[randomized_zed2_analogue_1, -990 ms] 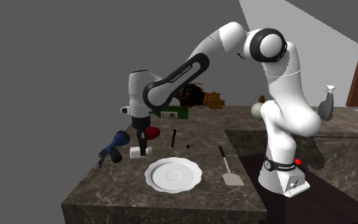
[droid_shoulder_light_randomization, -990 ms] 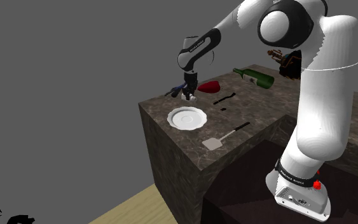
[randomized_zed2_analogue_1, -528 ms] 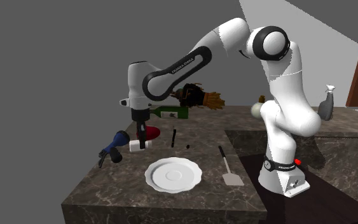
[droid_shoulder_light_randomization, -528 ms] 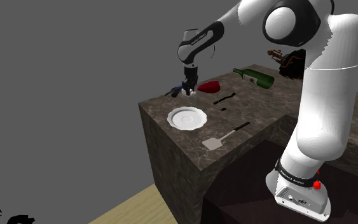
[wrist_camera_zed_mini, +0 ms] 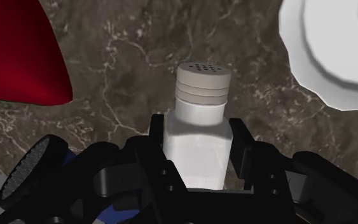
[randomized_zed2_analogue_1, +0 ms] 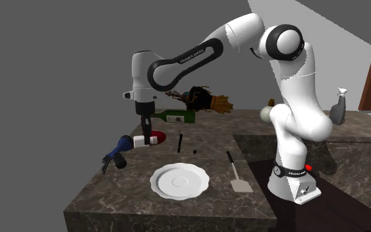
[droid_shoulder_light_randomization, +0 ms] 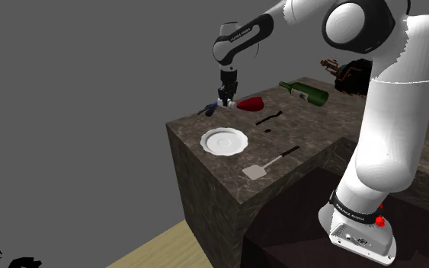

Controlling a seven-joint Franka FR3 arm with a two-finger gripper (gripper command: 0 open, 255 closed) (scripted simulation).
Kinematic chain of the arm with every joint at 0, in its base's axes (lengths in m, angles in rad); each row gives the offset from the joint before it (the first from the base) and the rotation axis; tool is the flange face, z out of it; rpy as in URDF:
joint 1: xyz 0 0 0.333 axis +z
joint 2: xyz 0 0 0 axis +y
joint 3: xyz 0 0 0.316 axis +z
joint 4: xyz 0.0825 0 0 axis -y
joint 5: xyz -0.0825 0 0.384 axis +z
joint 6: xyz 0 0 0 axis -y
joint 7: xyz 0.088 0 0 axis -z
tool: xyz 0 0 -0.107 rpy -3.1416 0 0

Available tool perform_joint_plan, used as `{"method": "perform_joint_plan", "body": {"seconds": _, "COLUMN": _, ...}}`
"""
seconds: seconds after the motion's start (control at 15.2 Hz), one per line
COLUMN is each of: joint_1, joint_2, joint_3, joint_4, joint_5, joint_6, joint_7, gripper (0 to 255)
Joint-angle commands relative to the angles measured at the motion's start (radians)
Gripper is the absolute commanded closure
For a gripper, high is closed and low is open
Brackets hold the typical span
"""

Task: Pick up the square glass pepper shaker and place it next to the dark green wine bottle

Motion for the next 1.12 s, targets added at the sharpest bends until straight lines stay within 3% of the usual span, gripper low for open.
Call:
{"method": "perform_joint_plan", "body": {"seconds": 0.0, "joint_1": 0.0, "joint_2": -0.007, "joint_3": -0.001, "joint_4": 0.017, "joint_5": -0.003, "joint_6": -0.024, "joint_7": 0.001, "gripper": 255}}
{"method": "perform_joint_plan", "body": {"seconds": 0.86, "joint_1": 0.001, "joint_2": -0.044, "joint_3": -0.005, "joint_4": 0.146, "joint_5": -0.016, "joint_6": -0.188, "joint_7": 0.011, "gripper": 255}}
{"method": "perform_joint_plan", "body": {"seconds": 1.06, "joint_1": -0.016, "joint_2": -0.088, "joint_3": -0.02, "joint_4": 0.092, "joint_5": -0.025, "joint_6": -0.178, "joint_7": -0.02, "gripper": 255}}
